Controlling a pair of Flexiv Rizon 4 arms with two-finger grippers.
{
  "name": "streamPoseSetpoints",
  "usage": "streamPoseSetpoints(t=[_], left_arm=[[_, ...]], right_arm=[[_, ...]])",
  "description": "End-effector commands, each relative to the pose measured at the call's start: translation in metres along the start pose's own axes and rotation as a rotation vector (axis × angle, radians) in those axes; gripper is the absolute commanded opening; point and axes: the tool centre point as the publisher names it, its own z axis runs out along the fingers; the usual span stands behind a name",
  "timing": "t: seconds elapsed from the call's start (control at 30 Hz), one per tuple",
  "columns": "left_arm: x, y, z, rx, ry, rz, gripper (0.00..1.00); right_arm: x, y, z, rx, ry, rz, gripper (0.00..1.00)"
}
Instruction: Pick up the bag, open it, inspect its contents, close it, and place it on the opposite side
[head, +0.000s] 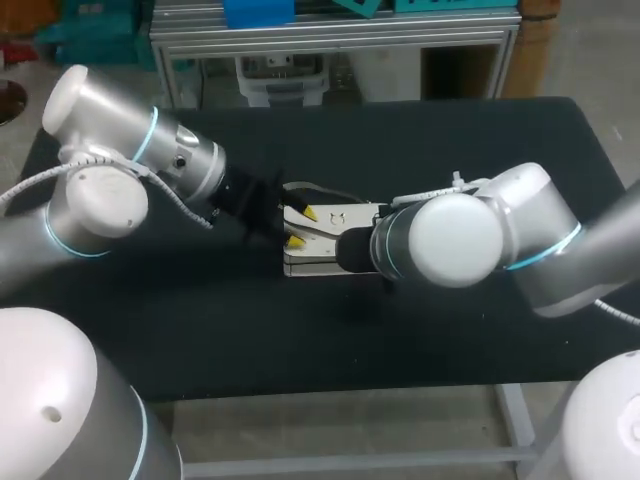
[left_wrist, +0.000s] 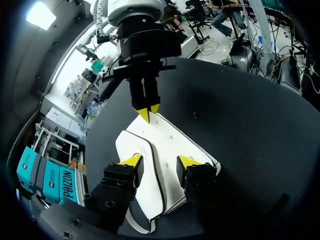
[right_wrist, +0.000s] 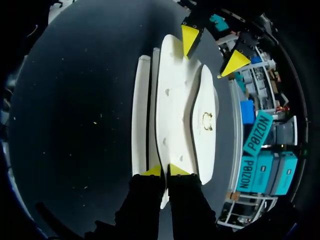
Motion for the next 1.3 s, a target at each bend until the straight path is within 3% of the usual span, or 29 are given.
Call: streamPoseSetpoints(t=[0.03,0.17,0.73,0.83,0.87,0.9,0.97,1.3], left_arm=[[0.004,0.0,0.011,-0.011,-0.081,0.016,0.46],[-0.001,0.003,0.016,-0.011,-0.107,0.021,0.4],[-0.008,0.015,0.036,-0.155,-0.176,0.134,0.4],[-0.012,0.019,0.037,-0.163,-0.187,0.121,0.33],[-0.013,0.021,0.037,-0.172,-0.196,0.116,0.26],[-0.016,0.023,0.038,-0.186,-0.209,0.105,0.11],[-0.02,0.025,0.037,-0.188,-0.214,0.087,0.0],[-0.04,0.02,0.014,-0.142,-0.186,-0.045,0.0]], right_arm=[[0.004,0.001,0.003,-0.002,-0.007,0.001,0.0],[0.004,0.001,0.003,-0.002,-0.007,0.001,0.0],[0.004,0.001,0.003,-0.002,-0.007,0.001,0.0],[0.004,0.001,0.003,-0.002,-0.007,0.001,0.0],[0.004,0.001,0.003,-0.002,-0.007,0.001,0.0],[0.004,0.001,0.003,-0.002,-0.007,0.001,0.0],[0.004,0.001,0.003,-0.002,-0.007,0.001,0.0],[0.004,0.001,0.003,-0.002,-0.007,0.001,0.0]])
